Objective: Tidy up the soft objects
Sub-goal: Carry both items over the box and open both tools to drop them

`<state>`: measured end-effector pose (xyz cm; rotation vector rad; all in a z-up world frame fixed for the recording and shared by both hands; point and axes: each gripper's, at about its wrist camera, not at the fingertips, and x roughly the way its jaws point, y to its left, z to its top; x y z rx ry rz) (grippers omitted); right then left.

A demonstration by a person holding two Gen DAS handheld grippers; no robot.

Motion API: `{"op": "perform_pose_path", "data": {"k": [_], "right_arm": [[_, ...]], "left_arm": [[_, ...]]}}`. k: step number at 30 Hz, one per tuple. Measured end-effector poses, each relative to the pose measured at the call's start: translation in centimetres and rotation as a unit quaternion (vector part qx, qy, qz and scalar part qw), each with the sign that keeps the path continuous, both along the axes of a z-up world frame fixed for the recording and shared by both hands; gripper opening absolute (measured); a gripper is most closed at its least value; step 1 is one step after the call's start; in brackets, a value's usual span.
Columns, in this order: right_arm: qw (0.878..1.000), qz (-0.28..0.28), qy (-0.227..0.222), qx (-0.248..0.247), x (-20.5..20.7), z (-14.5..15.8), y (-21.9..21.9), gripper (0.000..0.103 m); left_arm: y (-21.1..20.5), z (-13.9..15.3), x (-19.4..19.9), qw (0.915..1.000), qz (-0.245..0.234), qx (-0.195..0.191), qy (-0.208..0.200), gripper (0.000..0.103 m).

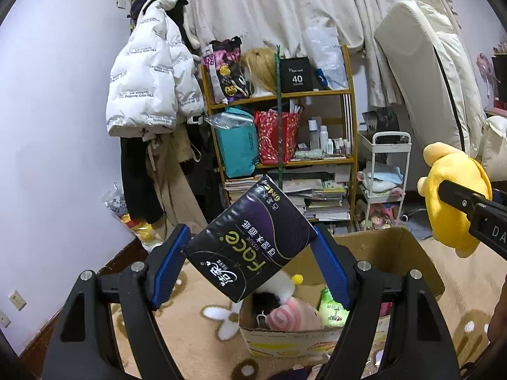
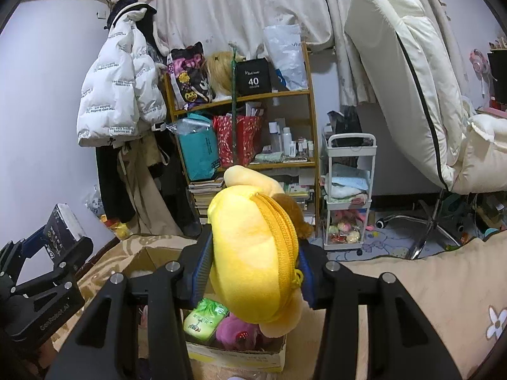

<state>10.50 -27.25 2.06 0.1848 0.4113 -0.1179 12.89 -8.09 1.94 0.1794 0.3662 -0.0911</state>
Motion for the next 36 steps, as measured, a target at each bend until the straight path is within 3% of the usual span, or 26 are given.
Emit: {"op": "perform_pose_path", "data": {"k": [10,22,36], "right_arm": [[0.998,0.022,0.024,0.048,1.3,-1.9,-1.1,0.050],[0.996,0.061,0.055,0.033,2.2,-4.6,1.0,0.050],[0.995,0.067,0.063,0.047,2.2,-5.4,1.1,0.054]], "left_arm": [[0.0,-2.3,1.9,0.9990,-0.013,-0.015,0.040,0.077],[0.1,-4.6,3.5,0.9943,-0.031,-0.021,0.100,0.077],[-0.7,-5.9,3.7,0.9906,-0.045,-0.007,0.129,0.077]]}}
